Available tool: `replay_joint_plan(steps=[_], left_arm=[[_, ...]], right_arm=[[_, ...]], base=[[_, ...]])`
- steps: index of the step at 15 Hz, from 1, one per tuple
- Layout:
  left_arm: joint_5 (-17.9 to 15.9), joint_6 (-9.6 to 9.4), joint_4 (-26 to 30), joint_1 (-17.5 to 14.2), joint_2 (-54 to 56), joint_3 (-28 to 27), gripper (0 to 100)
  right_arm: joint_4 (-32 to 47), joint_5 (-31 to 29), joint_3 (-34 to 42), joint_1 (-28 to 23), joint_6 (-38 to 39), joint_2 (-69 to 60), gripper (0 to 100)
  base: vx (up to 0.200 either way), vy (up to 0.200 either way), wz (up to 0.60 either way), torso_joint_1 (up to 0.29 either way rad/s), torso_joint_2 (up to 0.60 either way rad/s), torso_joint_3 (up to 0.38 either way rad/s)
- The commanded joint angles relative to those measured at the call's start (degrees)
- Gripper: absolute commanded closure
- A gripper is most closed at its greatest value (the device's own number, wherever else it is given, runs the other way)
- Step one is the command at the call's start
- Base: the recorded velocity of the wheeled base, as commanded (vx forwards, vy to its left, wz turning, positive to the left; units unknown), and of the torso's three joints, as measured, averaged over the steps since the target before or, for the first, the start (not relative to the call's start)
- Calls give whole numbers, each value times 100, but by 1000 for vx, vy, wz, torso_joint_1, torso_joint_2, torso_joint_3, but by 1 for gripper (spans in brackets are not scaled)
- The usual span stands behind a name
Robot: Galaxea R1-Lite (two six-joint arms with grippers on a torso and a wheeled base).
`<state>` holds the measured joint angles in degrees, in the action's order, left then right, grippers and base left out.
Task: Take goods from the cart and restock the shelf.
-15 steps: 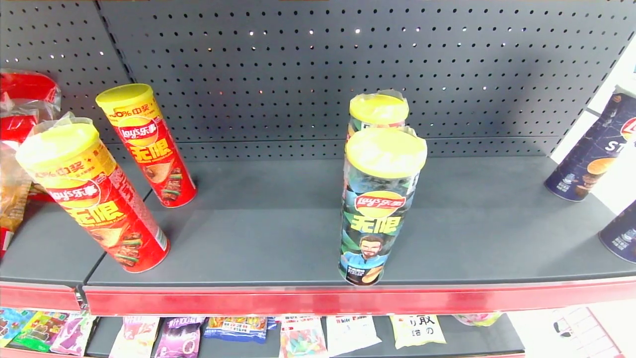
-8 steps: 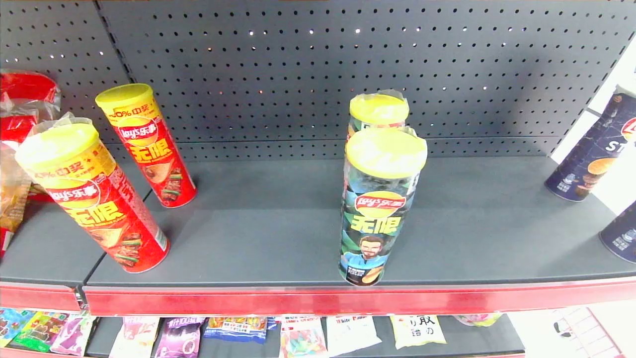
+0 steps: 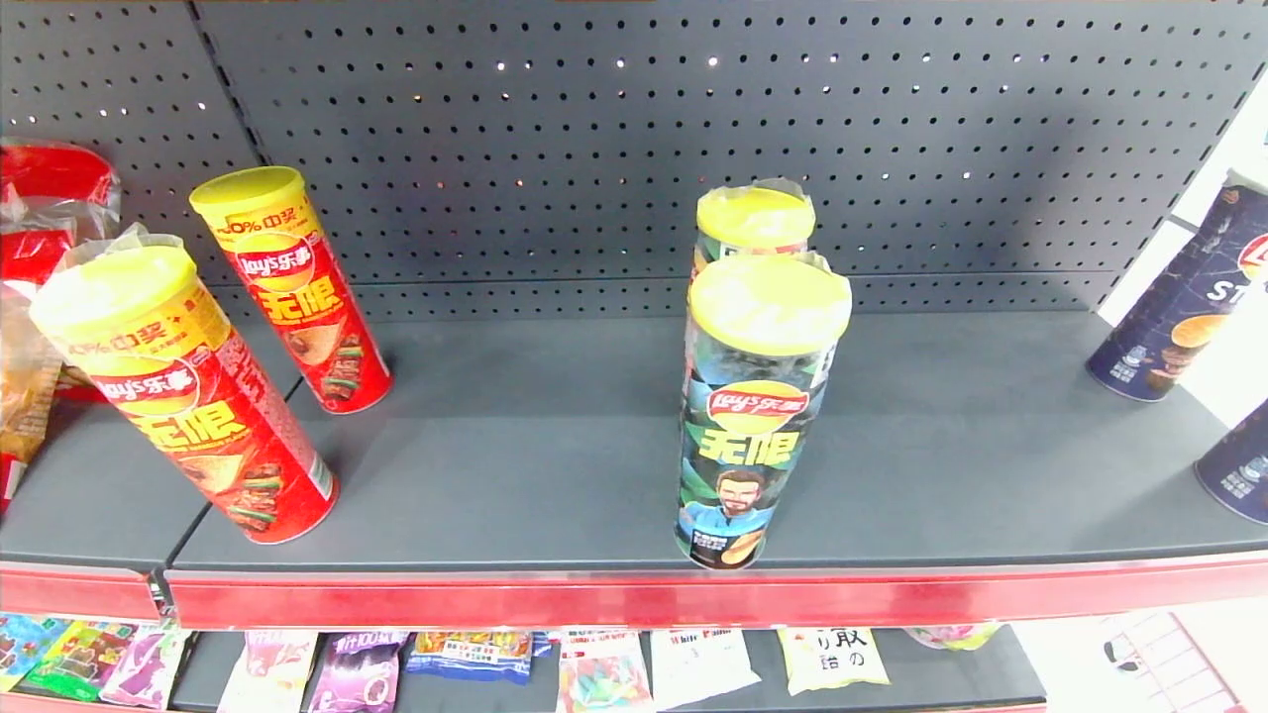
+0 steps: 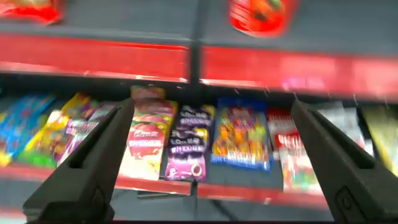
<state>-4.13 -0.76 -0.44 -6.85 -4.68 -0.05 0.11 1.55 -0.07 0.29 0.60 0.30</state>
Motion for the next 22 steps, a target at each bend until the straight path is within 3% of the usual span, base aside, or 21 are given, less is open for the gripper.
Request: replay_joint_plan(steps=[1, 2, 4, 6, 7, 8, 10, 12, 15, 18, 19, 20, 21, 22], left_arm=[[-53, -65, 44, 8, -42, 5, 0], [53, 32, 44, 8, -33, 5, 0], [721, 163, 35, 0, -42, 5, 0], [624, 163, 35, 8, -42, 5, 0], [158, 137, 44, 17, -42, 5, 0], [-9, 102, 44, 26, -42, 5, 0], [79, 84, 44, 17, -24, 5, 0], [440, 84, 44, 17, -33, 5, 0], [563, 76, 26, 17, -33, 5, 0], [387, 128, 35, 17, -33, 5, 0], [123, 120, 44, 79, -42, 5, 0], [123, 111, 44, 211, -33, 5, 0], [150, 93, 35, 905, 64, 5, 0], [141, 102, 44, 799, 134, 5, 0]], right_arm=[[7, 12, 7, -3, -7, -4, 0], [7, 74, 7, -3, -121, -13, 0], [-2, -111, 7, -3, -279, -13, 0], [7, -313, 7, -3, -33, -13, 0], [7, -260, 7, -3, -148, -13, 0], [7, -146, 7, -3, -192, -13, 0], [7, -128, 7, -3, -174, -13, 0], [7, -243, 7, -3, -165, -13, 0], [7, -252, 7, -3, -112, -13, 0], [7, -252, 7, -3, -112, -13, 0], [7, -252, 7, -3, -112, -13, 0], [7, -252, 7, -3, -112, -13, 0], [7, -252, 7, -3, -112, -13, 0], [7, -252, 7, -3, -112, -13, 0]], base=[[0, 0, 0, 0, 0, 0], [0, 0, 0, 0, 0, 0], [0, 0, 0, 0, 0, 0], [0, 0, 0, 0, 0, 0], [0, 0, 0, 0, 0, 0], [0, 0, 0, 0, 0, 0], [0, 0, 0, 0, 0, 0], [0, 0, 0, 0, 0, 0], [0, 0, 0, 0, 0, 0], [0, 0, 0, 0, 0, 0], [0, 0, 0, 0, 0, 0], [0, 0, 0, 0, 0, 0], [0, 0, 0, 0, 0, 0], [0, 0, 0, 0, 0, 0]])
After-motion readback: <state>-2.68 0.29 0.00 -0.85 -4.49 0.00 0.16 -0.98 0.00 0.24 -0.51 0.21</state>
